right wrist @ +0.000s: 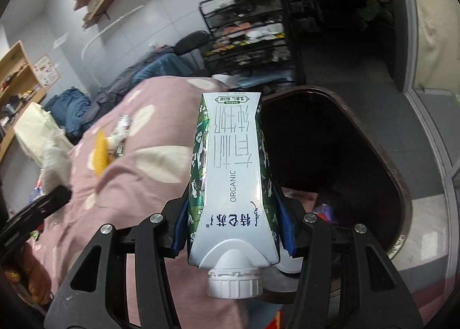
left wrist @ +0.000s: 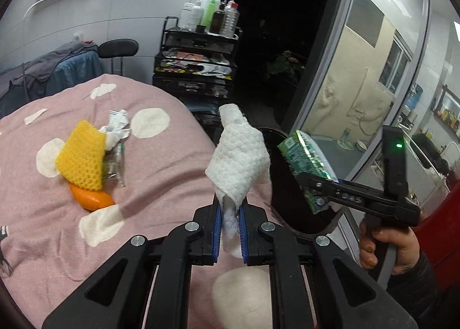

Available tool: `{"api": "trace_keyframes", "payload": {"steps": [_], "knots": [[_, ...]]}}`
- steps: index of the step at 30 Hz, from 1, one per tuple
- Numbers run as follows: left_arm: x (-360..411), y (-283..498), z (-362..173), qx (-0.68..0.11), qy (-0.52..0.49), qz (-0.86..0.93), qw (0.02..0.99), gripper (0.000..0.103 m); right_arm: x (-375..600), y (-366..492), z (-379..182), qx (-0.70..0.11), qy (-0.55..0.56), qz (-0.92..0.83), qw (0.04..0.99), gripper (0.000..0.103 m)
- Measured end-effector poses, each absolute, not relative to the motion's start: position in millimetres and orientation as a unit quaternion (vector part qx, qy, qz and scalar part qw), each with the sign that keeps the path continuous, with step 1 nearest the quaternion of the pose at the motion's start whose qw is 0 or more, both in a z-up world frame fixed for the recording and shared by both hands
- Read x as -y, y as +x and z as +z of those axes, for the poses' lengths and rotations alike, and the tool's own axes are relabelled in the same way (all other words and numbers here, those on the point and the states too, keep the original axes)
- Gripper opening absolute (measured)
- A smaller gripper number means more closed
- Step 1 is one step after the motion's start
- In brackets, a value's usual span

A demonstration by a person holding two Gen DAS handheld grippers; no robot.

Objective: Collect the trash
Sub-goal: 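Carry the milk carton to the bin and open the right gripper while the left gripper holds the tissue, then open the left gripper over the bin to drop the white tissue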

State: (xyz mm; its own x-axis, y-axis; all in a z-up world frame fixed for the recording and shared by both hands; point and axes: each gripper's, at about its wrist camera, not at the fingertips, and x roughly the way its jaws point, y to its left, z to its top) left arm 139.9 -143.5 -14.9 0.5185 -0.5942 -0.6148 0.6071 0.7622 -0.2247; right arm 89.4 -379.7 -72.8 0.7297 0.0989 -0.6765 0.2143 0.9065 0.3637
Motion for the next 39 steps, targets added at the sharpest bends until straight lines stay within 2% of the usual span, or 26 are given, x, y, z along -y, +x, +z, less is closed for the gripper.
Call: {"api": "trace_keyframes", "payload": {"steps": [15, 17, 20, 21, 39], "knots": [[185.6, 134.2, -32.6, -0.376, 0.036, -0.374, 0.847, 0.011, 410.8, 117.7, -125.6, -0.438, 0.229, -0.096, 0.864, 0.052], [191.5, 135.6, -33.3, -0.38, 0.038, -0.376, 0.844, 0.011, 413.1, 116.1, -128.1, -0.436, 0.237, -0.096, 0.863, 0.053], [196.5, 136.6, -33.7, -0.384, 0.041, -0.381, 0.84, 0.011, 417.6, 112.6, -128.0, -0.425, 0.25, -0.099, 0.864, 0.066], [198.5, 136.9, -33.4, -0.385, 0.042, -0.383, 0.839, 0.011, 419.2, 109.6, -126.4, -0.42, 0.253, -0.101, 0.866, 0.067], [275.6, 153.5, -42.5, -0.432, 0.08, -0.424, 0.792, 0.011, 440.9, 53.9, -85.5, -0.337, 0.242, -0.187, 0.89, 0.071]]}}
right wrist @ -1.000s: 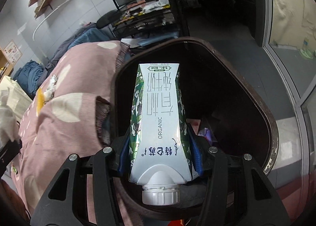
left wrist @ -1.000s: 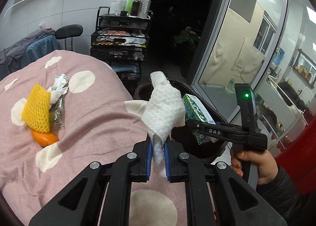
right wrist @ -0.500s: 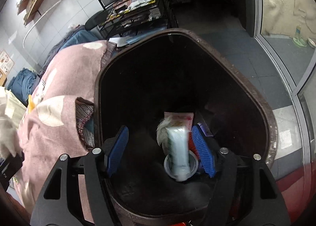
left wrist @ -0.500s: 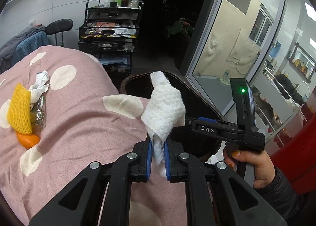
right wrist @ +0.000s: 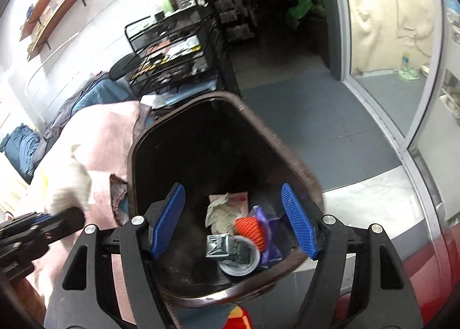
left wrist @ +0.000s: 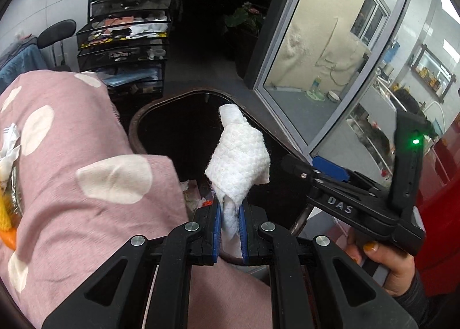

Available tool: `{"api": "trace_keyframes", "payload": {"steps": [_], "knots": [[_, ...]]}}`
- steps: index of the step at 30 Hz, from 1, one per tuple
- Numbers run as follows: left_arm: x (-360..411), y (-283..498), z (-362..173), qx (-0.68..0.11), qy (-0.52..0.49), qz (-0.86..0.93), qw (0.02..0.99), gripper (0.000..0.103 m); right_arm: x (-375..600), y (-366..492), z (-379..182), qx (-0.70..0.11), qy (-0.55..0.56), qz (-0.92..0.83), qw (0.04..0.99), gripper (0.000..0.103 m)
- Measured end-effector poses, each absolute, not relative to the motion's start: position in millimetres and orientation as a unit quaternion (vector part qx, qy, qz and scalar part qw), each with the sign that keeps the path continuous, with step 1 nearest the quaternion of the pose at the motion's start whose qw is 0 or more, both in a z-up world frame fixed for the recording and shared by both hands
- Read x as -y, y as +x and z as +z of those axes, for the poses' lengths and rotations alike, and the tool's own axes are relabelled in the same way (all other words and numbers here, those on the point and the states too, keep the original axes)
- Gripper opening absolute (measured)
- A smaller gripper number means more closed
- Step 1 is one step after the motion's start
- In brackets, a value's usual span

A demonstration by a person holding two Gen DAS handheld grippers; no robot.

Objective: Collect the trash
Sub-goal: 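Open the left gripper over the bin to drop the white tissue, then move both tools back over the remaining trash on the bedspread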

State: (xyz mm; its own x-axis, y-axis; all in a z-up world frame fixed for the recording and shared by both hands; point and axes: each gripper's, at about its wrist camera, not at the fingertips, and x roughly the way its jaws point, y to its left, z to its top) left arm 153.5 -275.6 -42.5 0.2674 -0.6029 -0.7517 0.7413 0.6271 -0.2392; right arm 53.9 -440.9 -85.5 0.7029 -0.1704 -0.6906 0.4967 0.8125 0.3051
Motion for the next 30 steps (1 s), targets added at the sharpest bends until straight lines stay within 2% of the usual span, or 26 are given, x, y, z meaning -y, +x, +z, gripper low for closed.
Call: {"api": "trace_keyframes", "payload": {"steps": [7, 10, 12, 13, 15, 18, 30], "knots": [[303.2, 155.0, -53.4, -0.44, 0.107, -0.427, 0.782, 0.011, 454.2, 45.8, -85.2, -0.334, 0.25, -0.208, 0.885, 0.071], [306.4, 156.9, -55.2, -0.442, 0.107, -0.427, 0.781, 0.02, 460.3, 42.6, -85.3, -0.331, 0.253, -0.22, 0.882, 0.076], [307.1, 156.5, -55.8, -0.437, 0.109, -0.421, 0.787, 0.041, 462.6, 42.4, -85.7, -0.33, 0.255, -0.226, 0.88, 0.076], [306.7, 156.6, -55.6, -0.433, 0.108, -0.419, 0.791, 0.048, 463.4, 42.1, -85.8, -0.33, 0.255, -0.227, 0.88, 0.076], [305.3, 156.4, -54.0, -0.427, 0.105, -0.423, 0.792, 0.068, 465.4, 41.7, -86.4, -0.33, 0.256, -0.231, 0.879, 0.077], [303.0, 154.0, -48.8, -0.407, 0.11, -0.42, 0.803, 0.087, 465.7, 41.5, -87.0, -0.33, 0.259, -0.234, 0.877, 0.077], [276.2, 142.0, -25.8, -0.348, 0.118, -0.389, 0.845, 0.096, 454.5, 47.6, -85.9, -0.332, 0.255, -0.215, 0.882, 0.079]]}}
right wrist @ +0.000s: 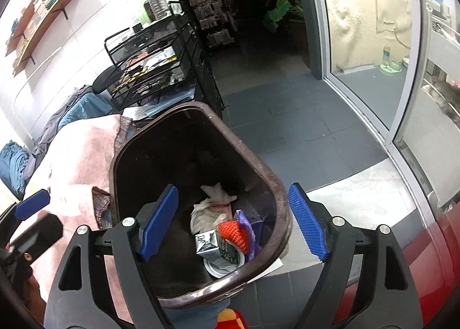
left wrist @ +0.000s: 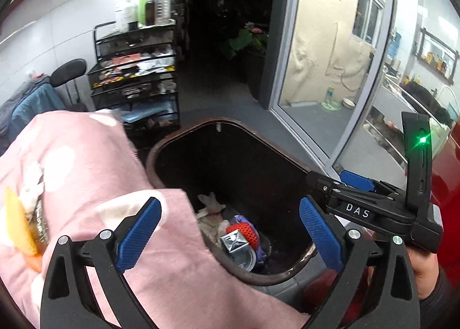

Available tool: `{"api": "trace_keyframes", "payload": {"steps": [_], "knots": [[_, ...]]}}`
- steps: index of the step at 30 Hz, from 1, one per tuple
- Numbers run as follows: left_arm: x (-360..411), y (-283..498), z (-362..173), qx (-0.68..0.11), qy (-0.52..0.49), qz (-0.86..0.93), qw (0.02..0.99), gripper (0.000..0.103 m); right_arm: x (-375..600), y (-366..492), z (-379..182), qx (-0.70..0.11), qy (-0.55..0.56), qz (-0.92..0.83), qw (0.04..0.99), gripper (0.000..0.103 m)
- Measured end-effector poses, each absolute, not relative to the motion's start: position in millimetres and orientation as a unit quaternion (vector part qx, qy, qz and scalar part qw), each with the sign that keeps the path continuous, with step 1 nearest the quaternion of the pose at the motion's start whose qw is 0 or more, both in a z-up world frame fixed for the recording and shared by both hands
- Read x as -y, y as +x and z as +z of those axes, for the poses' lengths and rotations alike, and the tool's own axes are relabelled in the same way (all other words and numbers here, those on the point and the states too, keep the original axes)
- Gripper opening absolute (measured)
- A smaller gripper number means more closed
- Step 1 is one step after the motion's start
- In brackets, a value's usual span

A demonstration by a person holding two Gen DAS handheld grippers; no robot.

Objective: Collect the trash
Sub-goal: 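Move both tools back over the remaining trash on the bedspread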

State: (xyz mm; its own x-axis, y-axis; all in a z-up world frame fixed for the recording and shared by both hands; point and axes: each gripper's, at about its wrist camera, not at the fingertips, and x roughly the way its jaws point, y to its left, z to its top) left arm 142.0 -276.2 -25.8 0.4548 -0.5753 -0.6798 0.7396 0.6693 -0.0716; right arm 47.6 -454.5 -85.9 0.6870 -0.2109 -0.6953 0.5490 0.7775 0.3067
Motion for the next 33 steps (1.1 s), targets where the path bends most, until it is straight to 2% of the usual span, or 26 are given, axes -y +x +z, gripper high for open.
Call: {"api": "trace_keyframes", "payload": {"steps": [10, 20, 26, 33], "knots": [[212.0, 153.2, -13.2, -0.331, 0.067, -0.349, 0.874, 0.096, 420.8, 66.0, -77.7, -0.336, 0.235, -0.166, 0.896, 0.079], [136.0, 184.5, -9.7, -0.32, 0.071, -0.243, 0.913, 0.096, 368.1, 95.2, -64.5, -0.344, 0.207, -0.09, 0.911, 0.081], [94.1, 222.4, -23.9, -0.343, 0.087, -0.186, 0.917, 0.096, 340.3, 111.4, -55.5, -0.345, 0.19, -0.052, 0.918, 0.082], [78.7, 268.5, -45.9, -0.389, 0.107, -0.159, 0.901, 0.088, 304.0, 127.5, -43.0, -0.345, 0.166, -0.006, 0.924, 0.082]]}}
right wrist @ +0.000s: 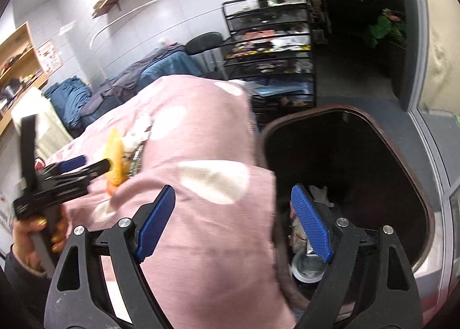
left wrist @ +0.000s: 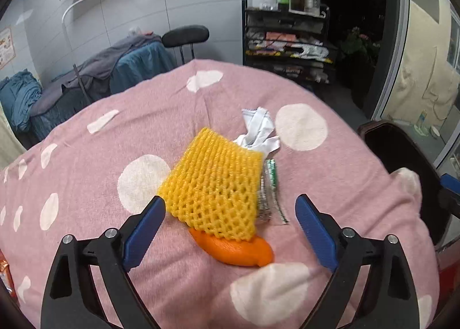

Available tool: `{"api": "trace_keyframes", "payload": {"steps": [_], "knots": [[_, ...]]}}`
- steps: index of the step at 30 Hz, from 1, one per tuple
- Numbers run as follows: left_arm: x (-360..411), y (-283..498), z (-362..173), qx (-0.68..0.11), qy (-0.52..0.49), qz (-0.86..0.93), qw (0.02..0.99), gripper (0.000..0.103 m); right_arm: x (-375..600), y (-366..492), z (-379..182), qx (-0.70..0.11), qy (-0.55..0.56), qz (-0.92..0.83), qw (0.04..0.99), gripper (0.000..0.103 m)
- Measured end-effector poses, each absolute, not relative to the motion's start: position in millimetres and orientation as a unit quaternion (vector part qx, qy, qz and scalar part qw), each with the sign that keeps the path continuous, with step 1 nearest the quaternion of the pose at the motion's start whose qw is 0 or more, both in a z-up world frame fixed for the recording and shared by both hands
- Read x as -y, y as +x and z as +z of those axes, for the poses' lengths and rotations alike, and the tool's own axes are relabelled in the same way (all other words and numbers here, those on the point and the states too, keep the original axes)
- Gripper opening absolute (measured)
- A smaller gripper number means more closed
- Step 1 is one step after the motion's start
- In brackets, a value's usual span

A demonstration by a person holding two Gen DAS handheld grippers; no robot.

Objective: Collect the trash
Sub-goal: 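Move both tools back over the remaining trash on the bedspread, then grasp the yellow foam net with the left gripper and lift it, then grasp the orange peel with the right gripper while the left gripper holds the yellow net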

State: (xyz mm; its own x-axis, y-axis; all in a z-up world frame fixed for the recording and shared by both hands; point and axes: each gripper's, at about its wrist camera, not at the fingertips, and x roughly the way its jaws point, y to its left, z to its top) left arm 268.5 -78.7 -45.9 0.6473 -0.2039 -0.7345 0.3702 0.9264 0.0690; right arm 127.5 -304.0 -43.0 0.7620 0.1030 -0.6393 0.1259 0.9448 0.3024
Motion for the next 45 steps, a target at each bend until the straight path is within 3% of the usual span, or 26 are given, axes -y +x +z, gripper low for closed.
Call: {"api": "trace_keyframes", "payload": {"steps": [4, 7, 15, 27, 33, 45], "knots": [[81.4, 282.9, -55.8, -0.416, 0.116, -0.165, 0.887, 0.083, 287.8, 133.6, -37.5, -0.346, 0.152, 0.014, 0.926, 0.082], [79.3, 292.2, -62.4, -0.437, 0.112, -0.162, 0.878, 0.071, 275.1, 135.1, -34.4, -0.346, 0.143, 0.029, 0.927, 0.082], [57.7, 290.5, -58.0, -0.442, 0.055, -0.159, 0.881, 0.019, 247.2, 144.7, -29.0, -0.347, 0.124, 0.065, 0.927, 0.082], [24.2, 236.8, -22.6, -0.38, -0.003, -0.137, 0.915, 0.017, 210.4, 185.8, -28.3, -0.374, 0.1, 0.121, 0.914, 0.082], [4.6, 211.6, -16.7, -0.365, -0.024, -0.12, 0.923, 0.017, 168.4, 212.6, -30.0, -0.403, 0.036, 0.16, 0.9, 0.081], [-15.5, 177.8, -24.1, -0.363, -0.028, -0.098, 0.926, 0.017, 87.5, 276.9, -77.8, -0.535, -0.041, 0.214, 0.816, 0.049]]}}
